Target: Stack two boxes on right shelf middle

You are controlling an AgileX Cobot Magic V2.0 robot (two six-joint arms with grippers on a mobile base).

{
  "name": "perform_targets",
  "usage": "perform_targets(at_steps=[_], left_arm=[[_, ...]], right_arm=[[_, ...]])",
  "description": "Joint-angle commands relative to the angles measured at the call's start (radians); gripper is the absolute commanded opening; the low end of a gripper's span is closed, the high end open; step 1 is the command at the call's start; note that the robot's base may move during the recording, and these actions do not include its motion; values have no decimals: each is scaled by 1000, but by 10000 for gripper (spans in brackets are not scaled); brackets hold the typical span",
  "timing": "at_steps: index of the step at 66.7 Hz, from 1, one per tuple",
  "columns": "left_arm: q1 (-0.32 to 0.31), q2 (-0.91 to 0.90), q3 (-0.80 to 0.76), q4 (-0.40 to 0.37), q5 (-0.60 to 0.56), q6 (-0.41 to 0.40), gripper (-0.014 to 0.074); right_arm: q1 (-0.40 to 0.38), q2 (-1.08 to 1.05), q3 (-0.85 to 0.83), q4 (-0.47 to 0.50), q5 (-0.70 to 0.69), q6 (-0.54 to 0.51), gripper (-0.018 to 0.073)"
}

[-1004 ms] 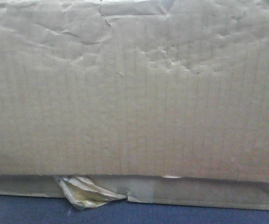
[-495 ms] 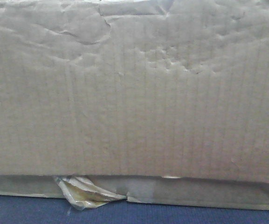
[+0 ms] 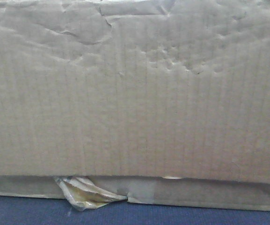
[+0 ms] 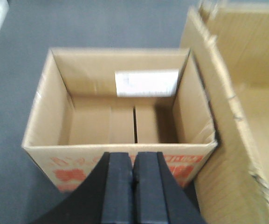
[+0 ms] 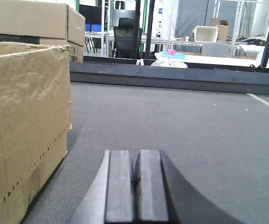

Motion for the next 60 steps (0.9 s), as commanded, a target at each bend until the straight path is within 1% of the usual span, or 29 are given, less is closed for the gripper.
perform_targets(at_steps=[1,10,18,22,30,34,38,45,49,52,57,60], left_arm=[[2,123,-72,-15,49,-7,-111],[2,275,-186,-15,66,44,-111],[2,415,-293,-15,115,95,-111],[17,481,-339,-29,139,119,-111],[73,563,-384,-88,151,164,-111],[115,587,-393,-114,148,176,-111],[152,597,-393,-115,133,179,-111],[215,600,-393,-113,108,179,-111],[233,600,-393,-107,94,179,-111],[242,602,-393,-88,78,181,-111],[247,602,-393,-30,49,181,-109],[247,602,-393,-6,45,181,-93]], right_arm=[[-4,-4,-2,2,-25,-6,-169],[-4,-4,-2,2,-25,-6,-169],[-4,-4,-2,2,-25,-6,-169],[-4,-4,-2,2,-25,-6,-169],[-4,-4,-2,2,-25,-6,-169],[-4,-4,-2,2,-25,-6,-169],[-4,-4,-2,2,-25,-6,-169],[-4,-4,-2,2,-25,-6,-169],[-4,-4,-2,2,-25,-6,-169],[-4,-4,-2,2,-25,-6,-169],[-4,-4,-2,2,-25,-6,-169],[-4,-4,-2,2,-25,-6,-169]])
